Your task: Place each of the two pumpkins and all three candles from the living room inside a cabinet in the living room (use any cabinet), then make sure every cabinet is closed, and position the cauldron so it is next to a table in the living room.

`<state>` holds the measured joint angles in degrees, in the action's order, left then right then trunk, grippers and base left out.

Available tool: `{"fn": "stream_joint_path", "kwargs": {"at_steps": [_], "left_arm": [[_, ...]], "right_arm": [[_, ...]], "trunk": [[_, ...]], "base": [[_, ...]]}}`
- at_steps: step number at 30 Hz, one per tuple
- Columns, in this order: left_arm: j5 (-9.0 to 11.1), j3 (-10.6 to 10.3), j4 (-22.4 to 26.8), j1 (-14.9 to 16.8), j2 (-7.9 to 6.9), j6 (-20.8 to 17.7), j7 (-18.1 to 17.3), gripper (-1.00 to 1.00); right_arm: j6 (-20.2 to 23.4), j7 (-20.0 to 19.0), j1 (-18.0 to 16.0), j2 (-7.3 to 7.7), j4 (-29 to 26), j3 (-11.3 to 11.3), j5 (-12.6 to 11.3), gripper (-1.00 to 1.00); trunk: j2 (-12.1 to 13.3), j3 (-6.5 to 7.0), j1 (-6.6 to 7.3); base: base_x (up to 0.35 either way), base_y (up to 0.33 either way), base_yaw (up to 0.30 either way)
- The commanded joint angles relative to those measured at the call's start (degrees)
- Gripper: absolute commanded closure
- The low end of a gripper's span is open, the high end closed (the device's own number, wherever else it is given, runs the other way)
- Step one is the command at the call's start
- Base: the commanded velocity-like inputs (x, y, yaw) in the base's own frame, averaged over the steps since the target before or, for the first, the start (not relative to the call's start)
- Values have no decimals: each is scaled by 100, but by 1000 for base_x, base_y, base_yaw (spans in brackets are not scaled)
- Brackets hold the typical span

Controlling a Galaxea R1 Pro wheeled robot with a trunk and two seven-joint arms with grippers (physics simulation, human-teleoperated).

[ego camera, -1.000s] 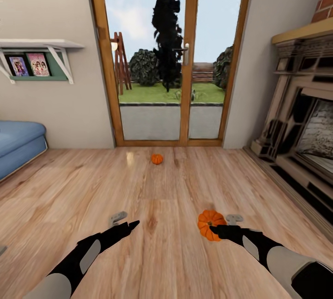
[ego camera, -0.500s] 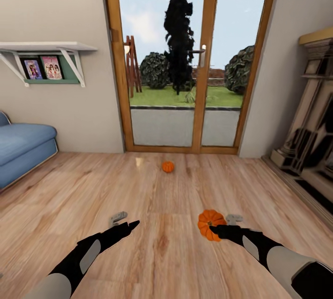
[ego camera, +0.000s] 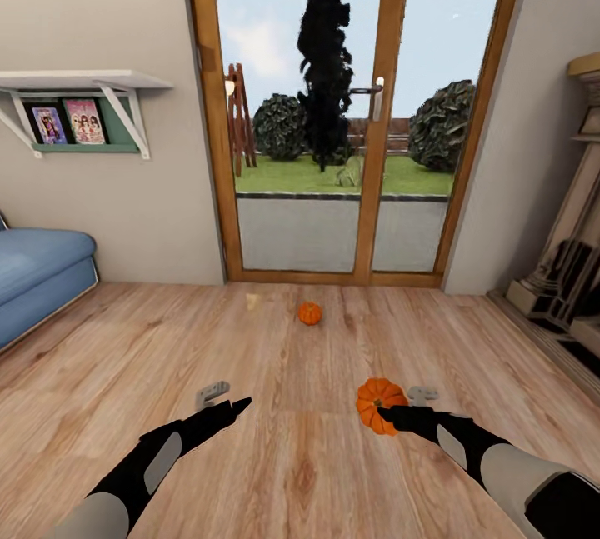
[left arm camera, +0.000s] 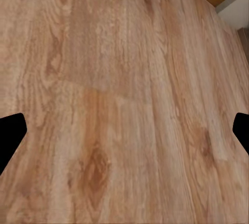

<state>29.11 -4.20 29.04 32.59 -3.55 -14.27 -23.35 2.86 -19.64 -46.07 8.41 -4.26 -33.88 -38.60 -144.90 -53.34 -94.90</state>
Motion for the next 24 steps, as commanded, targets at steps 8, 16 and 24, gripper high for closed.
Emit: {"fn": "stream_joint_path", "kwargs": {"at_steps": [8, 16, 24], "left_arm": [[60, -22, -147, 2, -9, -24, 6, -100], [60, -21, -196, 3, -7, -14, 5, -100], [60, -21, -197, 2, -6, -14, 0, -100]], "right_arm": [[31, -5, -4, 3, -10, 4, -69, 100], [31, -5, -1, 3, -12, 4, -69, 100], [23, -23, -2, 3, -7, 4, -69, 100]], "trunk": [[-3, -6, -2], [-3, -6, -2], [-3, -6, -2]], "base": [[327, 102, 0], [327, 96, 0], [329, 34, 0]]}}
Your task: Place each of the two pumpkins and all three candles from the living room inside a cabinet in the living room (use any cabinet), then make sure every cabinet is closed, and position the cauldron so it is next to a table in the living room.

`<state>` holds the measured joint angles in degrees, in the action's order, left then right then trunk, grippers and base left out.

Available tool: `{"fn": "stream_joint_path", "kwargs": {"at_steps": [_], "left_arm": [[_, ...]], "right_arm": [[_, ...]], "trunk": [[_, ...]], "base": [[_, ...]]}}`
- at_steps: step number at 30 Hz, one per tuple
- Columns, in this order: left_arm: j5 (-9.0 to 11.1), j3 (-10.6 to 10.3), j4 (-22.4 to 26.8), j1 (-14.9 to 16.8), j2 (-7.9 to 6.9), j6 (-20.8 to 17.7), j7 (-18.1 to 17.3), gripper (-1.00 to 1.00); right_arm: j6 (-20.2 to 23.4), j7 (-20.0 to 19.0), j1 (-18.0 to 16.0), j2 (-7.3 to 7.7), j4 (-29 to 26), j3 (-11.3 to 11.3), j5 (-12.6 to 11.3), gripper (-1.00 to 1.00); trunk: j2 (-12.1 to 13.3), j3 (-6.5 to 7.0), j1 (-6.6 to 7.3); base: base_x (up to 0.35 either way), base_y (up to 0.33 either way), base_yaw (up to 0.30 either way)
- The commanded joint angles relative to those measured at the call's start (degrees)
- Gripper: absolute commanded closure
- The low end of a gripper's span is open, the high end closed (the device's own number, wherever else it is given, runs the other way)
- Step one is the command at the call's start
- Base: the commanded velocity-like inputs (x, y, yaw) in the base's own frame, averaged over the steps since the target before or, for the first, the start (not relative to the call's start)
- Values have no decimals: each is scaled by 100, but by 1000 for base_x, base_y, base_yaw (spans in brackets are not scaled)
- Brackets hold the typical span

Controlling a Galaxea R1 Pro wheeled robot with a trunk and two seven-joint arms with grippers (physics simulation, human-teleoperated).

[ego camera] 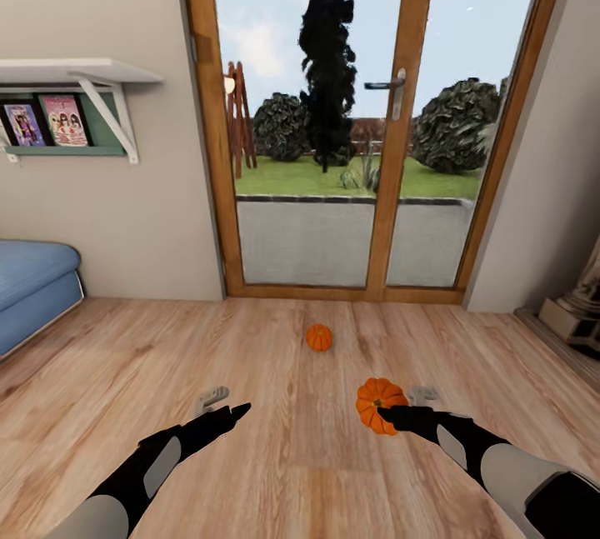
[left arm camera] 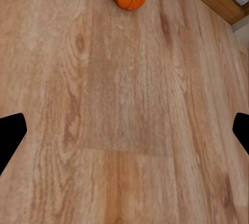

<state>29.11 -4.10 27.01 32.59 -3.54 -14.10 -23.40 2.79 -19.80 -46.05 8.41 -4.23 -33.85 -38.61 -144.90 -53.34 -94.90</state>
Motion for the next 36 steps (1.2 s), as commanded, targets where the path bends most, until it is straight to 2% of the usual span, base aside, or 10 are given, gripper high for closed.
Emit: {"fn": "stream_joint_path", "kwargs": {"at_steps": [1, 17, 36], "left_arm": [[60, -32, 6, 2, -6, -32, 4, -100], [60, -30, 6, 3, -6, -39, 3, -100], [60, -29, 6, 2, -7, -39, 2, -100]], "right_arm": [[26, -18, -4, 3, -10, 1, -68, 100], [37, -47, -2, 3, -15, 1, -68, 100], [37, -7, -1, 3, -17, 1, -68, 100]], "trunk": [[-2, -6, -2], [-2, -6, -2], [-2, 71, -2]], "base": [[330, 2, 0], [331, 0, 0], [331, 27, -195]]}}
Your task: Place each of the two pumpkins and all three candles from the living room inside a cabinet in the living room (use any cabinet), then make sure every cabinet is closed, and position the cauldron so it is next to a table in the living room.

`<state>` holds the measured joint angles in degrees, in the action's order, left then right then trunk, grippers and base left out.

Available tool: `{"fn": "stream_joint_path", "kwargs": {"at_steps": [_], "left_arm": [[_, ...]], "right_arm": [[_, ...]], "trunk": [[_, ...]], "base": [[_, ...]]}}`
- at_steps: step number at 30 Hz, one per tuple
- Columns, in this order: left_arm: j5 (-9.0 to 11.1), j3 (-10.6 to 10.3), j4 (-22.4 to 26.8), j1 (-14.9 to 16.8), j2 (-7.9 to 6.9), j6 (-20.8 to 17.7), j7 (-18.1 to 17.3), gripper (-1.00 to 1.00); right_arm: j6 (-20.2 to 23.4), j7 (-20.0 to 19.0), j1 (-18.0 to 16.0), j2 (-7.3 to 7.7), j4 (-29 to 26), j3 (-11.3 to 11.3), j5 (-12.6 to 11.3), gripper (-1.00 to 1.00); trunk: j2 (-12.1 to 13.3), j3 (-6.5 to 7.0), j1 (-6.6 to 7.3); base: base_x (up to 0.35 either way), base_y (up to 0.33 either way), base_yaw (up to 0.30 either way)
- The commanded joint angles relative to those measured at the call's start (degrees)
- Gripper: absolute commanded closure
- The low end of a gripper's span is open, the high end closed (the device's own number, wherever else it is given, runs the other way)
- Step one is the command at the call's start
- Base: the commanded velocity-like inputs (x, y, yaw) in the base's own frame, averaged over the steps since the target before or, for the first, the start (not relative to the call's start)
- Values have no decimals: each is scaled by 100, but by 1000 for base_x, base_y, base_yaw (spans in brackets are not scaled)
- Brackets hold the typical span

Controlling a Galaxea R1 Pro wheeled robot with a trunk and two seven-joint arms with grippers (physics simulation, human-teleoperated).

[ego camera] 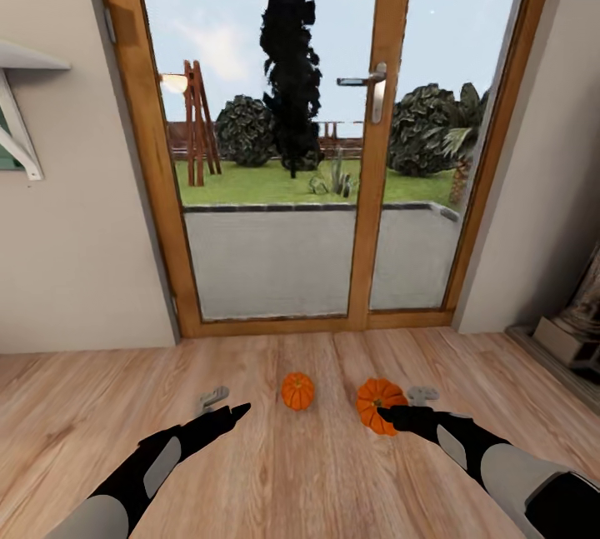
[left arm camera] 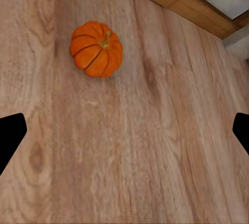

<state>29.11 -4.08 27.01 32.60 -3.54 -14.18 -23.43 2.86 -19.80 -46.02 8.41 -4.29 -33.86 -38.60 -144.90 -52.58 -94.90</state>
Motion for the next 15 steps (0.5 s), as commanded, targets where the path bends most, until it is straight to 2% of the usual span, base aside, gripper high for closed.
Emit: {"fn": "stream_joint_path", "kwargs": {"at_steps": [1, 10, 15], "left_arm": [[60, -31, 6, 1, -8, -31, 5, -100], [60, -32, 6, 1, -7, -32, 7, -100], [60, -33, 0, 1, -6, -32, 15, -100]], "right_arm": [[31, -7, -4, 3, -11, 3, -69, 100], [31, 2, -5, 3, -11, 3, -69, 100], [31, 0, -5, 3, -10, 3, -69, 100]], "trunk": [[-2, -5, -2], [-2, -5, -2], [-2, -5, -2]], "base": [[331, 107, -34], [331, 112, -4], [331, 23, 0]]}}
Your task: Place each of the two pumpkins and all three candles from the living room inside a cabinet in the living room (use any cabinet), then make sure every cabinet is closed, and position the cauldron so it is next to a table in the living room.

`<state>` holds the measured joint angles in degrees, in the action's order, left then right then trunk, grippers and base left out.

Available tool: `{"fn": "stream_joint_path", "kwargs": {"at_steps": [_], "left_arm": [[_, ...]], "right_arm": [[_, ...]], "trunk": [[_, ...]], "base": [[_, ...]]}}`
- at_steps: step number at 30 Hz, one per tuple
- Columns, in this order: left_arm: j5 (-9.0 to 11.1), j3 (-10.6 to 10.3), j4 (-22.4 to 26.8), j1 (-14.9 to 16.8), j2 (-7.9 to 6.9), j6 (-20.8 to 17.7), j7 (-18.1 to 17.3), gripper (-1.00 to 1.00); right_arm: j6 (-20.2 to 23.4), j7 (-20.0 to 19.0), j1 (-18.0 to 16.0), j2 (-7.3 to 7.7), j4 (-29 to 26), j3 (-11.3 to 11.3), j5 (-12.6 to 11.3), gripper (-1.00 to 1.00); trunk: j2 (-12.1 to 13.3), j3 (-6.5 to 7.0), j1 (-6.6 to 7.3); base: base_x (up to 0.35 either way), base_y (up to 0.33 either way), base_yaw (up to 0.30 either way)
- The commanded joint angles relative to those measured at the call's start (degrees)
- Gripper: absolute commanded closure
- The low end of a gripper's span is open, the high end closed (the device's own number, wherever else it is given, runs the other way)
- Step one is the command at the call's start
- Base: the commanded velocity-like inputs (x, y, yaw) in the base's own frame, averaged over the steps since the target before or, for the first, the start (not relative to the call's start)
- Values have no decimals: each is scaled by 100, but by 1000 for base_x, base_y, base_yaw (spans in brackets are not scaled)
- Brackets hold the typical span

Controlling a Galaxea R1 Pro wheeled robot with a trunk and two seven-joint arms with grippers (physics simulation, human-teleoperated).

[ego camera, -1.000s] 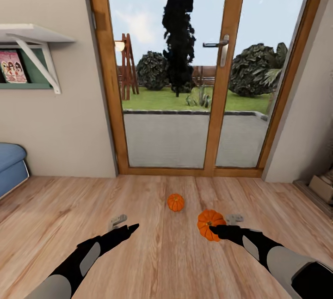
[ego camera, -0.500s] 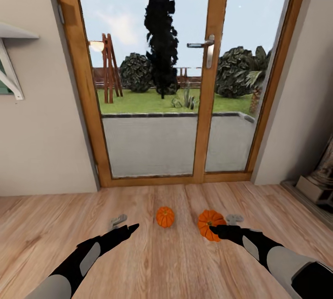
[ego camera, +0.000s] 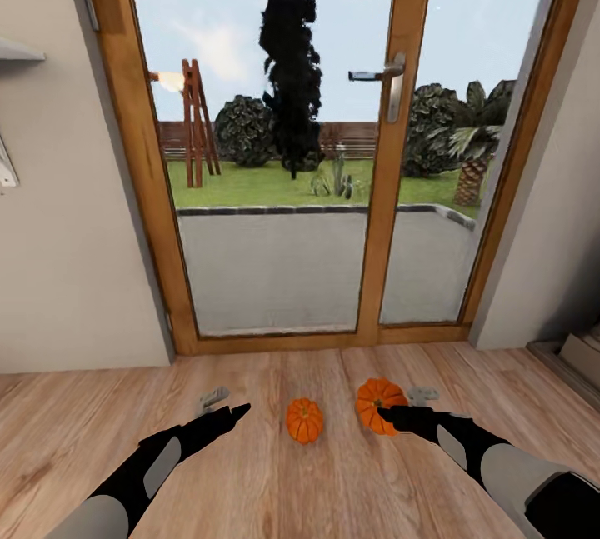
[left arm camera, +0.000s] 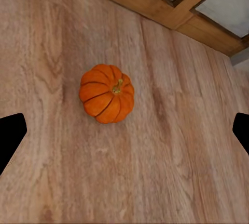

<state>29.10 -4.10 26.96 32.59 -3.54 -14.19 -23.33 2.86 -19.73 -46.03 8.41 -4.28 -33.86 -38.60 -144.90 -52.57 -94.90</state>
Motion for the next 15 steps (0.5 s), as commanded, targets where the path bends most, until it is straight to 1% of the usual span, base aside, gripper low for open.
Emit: {"fn": "stream_joint_path", "kwargs": {"at_steps": [1, 11, 15], "left_arm": [[60, -30, 4, 2, -6, -30, 6, -100], [60, -37, 2, 2, -6, -24, 12, -100], [60, -42, 8, 2, -1, -23, 7, -100]], "right_arm": [[31, -6, -5, 3, -12, 2, -68, 100], [31, -5, -3, 3, -12, 17, -68, 100], [31, -30, -5, 3, -12, 19, -86, 100]], "trunk": [[-3, -6, -2], [-3, -6, -2], [-3, -6, -2]], "base": [[331, 3, 0], [328, 1, 0], [33, 0, 0]]}}
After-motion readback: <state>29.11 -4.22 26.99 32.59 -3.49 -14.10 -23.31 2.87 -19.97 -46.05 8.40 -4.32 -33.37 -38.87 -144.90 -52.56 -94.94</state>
